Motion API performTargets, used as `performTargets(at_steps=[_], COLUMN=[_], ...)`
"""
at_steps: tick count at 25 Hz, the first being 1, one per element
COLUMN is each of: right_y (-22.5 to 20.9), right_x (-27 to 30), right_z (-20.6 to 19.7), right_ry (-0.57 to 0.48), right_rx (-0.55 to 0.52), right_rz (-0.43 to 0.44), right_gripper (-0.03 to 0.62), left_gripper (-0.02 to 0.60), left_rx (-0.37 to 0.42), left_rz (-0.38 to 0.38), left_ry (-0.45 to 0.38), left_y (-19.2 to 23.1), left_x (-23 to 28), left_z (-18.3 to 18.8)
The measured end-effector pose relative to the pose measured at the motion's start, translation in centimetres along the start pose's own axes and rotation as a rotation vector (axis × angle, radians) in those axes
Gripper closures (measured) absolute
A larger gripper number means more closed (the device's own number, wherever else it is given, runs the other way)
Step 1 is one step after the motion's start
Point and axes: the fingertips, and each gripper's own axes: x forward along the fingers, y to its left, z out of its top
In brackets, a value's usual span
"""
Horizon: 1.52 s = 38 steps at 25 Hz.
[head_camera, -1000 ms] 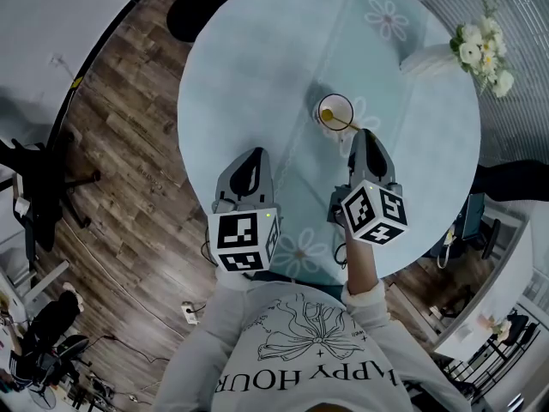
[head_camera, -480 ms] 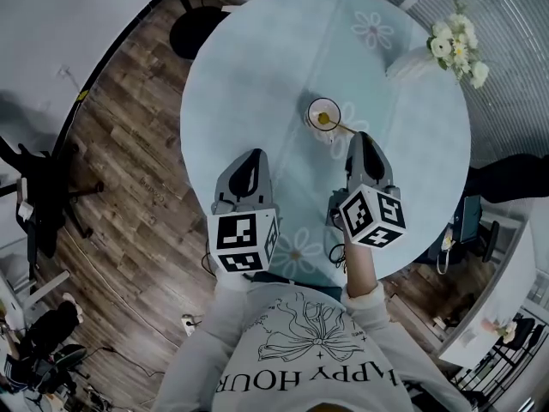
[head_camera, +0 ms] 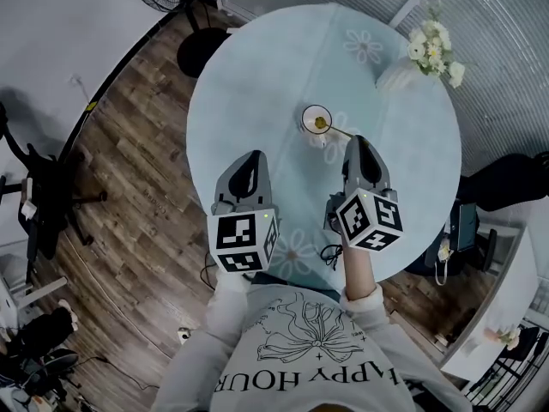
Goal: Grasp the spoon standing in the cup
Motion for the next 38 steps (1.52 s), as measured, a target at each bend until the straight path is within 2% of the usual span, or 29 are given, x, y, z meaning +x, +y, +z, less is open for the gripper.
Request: performTargets(at_steps=[12,38], right_y=[3.5,9.8], right_x=[-2.4,-8.2], right_z=[2.7,4.4], right_ry=[-0.055,-0.101], right_rx=[-0.030,-0.091], right_rz=[0.118,0.336], right_gripper=[0.579,0.579], left_gripper=[0.575,0.575], left_rx=[0.013,0.009], left_rz=[0.062,0.229], left_ry=[-0.100,-0.253], left_y=[-0.9,-0.7], left_x=[-4.3,-14.0], left_z=[2.5,3.9])
